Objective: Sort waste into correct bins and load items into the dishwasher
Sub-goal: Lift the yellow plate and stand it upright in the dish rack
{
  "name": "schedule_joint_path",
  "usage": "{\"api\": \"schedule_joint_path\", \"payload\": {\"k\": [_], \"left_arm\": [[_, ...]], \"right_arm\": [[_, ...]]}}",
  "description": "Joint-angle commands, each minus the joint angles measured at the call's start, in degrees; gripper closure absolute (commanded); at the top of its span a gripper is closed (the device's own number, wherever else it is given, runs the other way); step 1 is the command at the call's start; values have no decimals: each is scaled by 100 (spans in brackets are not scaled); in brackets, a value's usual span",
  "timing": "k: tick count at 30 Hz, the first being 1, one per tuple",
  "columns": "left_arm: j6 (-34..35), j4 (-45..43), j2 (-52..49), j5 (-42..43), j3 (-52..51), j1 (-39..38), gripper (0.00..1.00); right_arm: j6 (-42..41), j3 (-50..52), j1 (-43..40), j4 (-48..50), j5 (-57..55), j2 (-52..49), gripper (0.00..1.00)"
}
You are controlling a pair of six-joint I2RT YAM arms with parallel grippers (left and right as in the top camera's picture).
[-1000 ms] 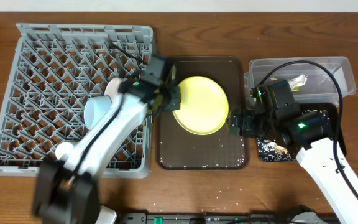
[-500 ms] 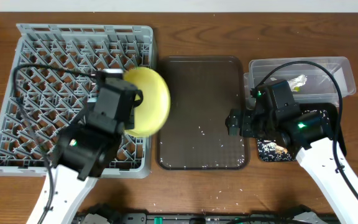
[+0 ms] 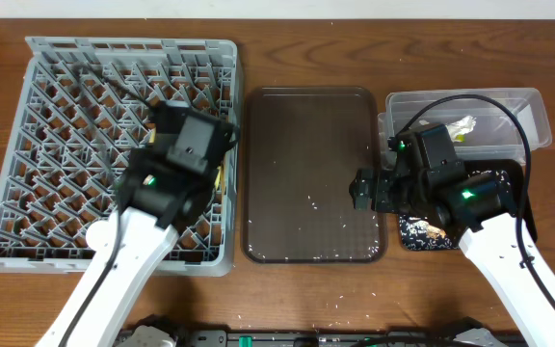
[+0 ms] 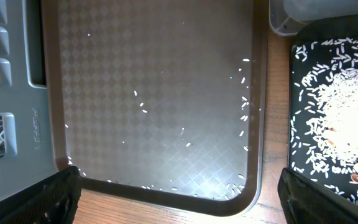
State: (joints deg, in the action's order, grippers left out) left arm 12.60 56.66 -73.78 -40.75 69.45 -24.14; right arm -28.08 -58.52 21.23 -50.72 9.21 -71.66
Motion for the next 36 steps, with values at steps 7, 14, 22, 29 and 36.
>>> {"api": "schedule_joint_path", "payload": {"k": [7, 14, 22, 29, 36], "left_arm": [[293, 260, -103, -55, 94, -531, 44], [293, 437, 852, 1633, 264, -658, 36], [313, 439, 1961, 3633, 264, -658, 35], [319, 815, 2087, 4837, 262, -658, 30], [509, 955, 2002, 4931, 262, -658, 16]], "right_arm": [[-17, 15, -17, -26, 7, -9, 2], [170, 0, -22, 52, 7, 74, 5], [616, -175, -17, 149, 201, 1078, 5], [754, -175, -17, 216, 610, 2210, 1], [754, -173, -17, -85, 608, 2669, 1]]}}
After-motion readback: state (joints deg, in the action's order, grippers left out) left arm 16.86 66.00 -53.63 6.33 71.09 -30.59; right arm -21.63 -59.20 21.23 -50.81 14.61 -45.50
